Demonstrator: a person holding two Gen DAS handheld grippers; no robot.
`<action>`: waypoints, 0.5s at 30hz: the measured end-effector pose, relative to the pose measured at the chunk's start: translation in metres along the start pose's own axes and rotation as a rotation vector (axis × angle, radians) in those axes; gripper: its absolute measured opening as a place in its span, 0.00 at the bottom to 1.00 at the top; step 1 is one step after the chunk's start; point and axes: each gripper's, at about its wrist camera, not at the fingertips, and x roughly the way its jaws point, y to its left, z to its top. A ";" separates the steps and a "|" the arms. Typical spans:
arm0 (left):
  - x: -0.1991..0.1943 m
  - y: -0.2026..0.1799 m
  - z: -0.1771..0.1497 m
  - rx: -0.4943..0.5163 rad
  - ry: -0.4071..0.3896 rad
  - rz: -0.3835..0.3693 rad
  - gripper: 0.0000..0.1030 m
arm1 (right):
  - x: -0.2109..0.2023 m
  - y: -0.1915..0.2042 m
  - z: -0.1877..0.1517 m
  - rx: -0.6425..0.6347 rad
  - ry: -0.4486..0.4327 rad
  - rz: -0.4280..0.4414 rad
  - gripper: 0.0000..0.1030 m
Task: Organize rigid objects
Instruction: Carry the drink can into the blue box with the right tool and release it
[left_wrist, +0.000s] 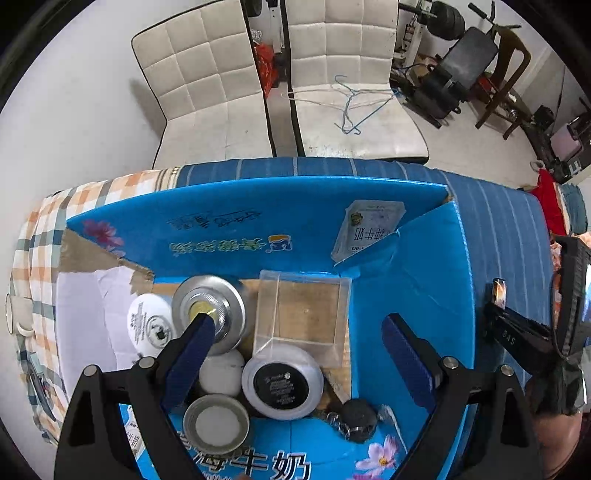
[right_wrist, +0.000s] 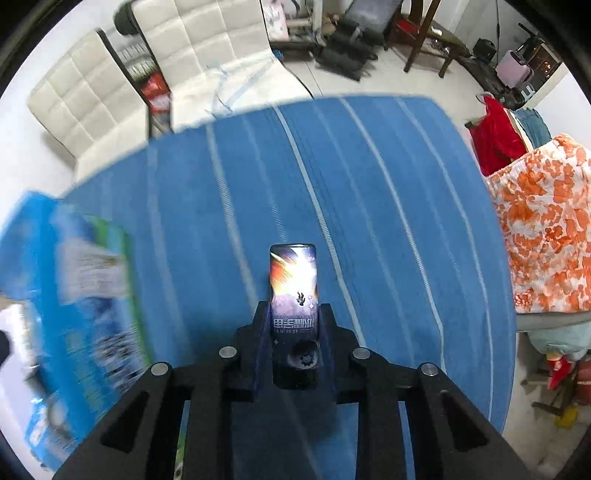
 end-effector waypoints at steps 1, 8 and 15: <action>-0.007 0.004 -0.003 -0.008 -0.010 -0.004 0.90 | -0.016 0.002 -0.005 -0.002 -0.022 0.019 0.26; -0.061 0.037 -0.032 -0.042 -0.081 -0.038 0.90 | -0.119 0.032 -0.047 -0.066 -0.137 0.189 0.26; -0.091 0.070 -0.051 -0.065 -0.135 0.005 0.90 | -0.126 0.107 -0.084 -0.149 -0.110 0.252 0.26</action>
